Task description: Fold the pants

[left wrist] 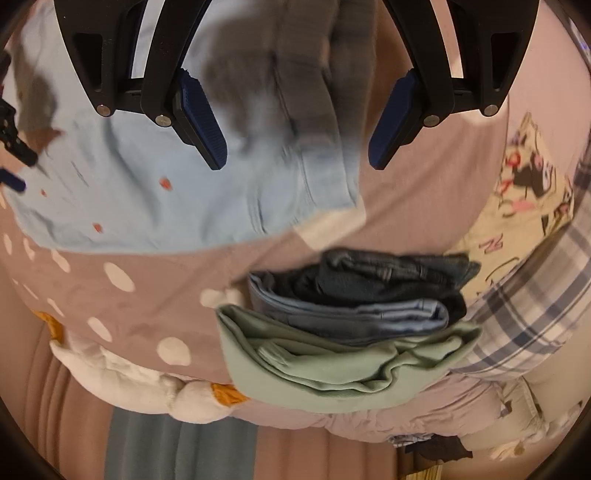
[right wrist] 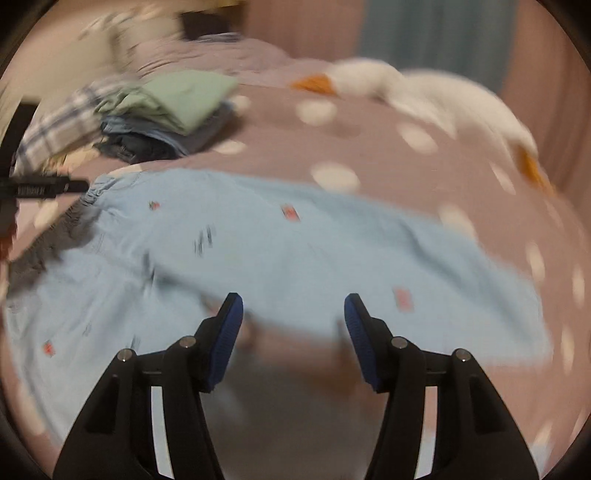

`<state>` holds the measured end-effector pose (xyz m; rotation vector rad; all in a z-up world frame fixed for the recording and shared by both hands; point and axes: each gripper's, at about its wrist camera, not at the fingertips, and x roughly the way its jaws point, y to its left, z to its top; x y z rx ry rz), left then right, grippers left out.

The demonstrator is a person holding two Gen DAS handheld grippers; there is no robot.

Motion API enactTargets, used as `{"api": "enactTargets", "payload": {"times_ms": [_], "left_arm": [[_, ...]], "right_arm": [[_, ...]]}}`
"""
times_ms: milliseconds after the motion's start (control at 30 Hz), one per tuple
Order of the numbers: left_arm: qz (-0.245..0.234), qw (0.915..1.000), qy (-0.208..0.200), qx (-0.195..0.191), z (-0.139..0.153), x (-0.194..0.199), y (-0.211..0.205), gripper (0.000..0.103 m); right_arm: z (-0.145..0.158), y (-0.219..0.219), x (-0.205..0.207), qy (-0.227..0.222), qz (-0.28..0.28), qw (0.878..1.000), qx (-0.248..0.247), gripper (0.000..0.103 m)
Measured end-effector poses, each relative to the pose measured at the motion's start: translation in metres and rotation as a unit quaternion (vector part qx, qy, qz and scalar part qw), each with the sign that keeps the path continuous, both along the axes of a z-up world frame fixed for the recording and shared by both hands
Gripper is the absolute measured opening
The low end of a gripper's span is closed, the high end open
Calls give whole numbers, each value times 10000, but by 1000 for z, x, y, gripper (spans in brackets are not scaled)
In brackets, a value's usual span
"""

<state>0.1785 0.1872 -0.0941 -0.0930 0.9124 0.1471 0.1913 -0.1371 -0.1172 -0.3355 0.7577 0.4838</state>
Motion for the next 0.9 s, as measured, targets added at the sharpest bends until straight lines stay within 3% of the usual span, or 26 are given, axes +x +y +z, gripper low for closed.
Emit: {"api": "enactTargets", "payload": {"times_ms": [133,233,300,333,400,500,567,633,700,900], "left_arm": [[81,9995,259,134,-14,20,16,79],[42,9972,740,80,-49,33,24,80],[201,9976,650,-146,-60,31,33,90],[275,9975,628,-181,-60,30,36,94],[299,9972,614,-302,-62,29,40,95],[290,9976,614,-165,-62,27,36,96],[309,9976,597,-173,-63,27,36,98],[360,9974,590,-181,-63,29,37,101],[383,9974,597,-136,-64,29,36,102],[390,9974,587,-152,-65,31,43,103]], "right_arm": [[-9,31,39,-80,599,9966,-554,56],[-35,38,56,460,1020,9904,-810,54],[-41,22,69,753,900,9927,-282,58],[-41,7,76,812,598,9949,-84,61],[-45,-21,85,801,42,9968,76,78],[-47,-70,95,925,-736,9918,491,77],[-44,-88,97,871,-1093,9891,471,75],[-47,-124,105,955,-1624,9810,465,74],[-46,-160,111,1005,-2116,9704,587,64],[-36,-233,127,910,-3603,9276,396,62]]}}
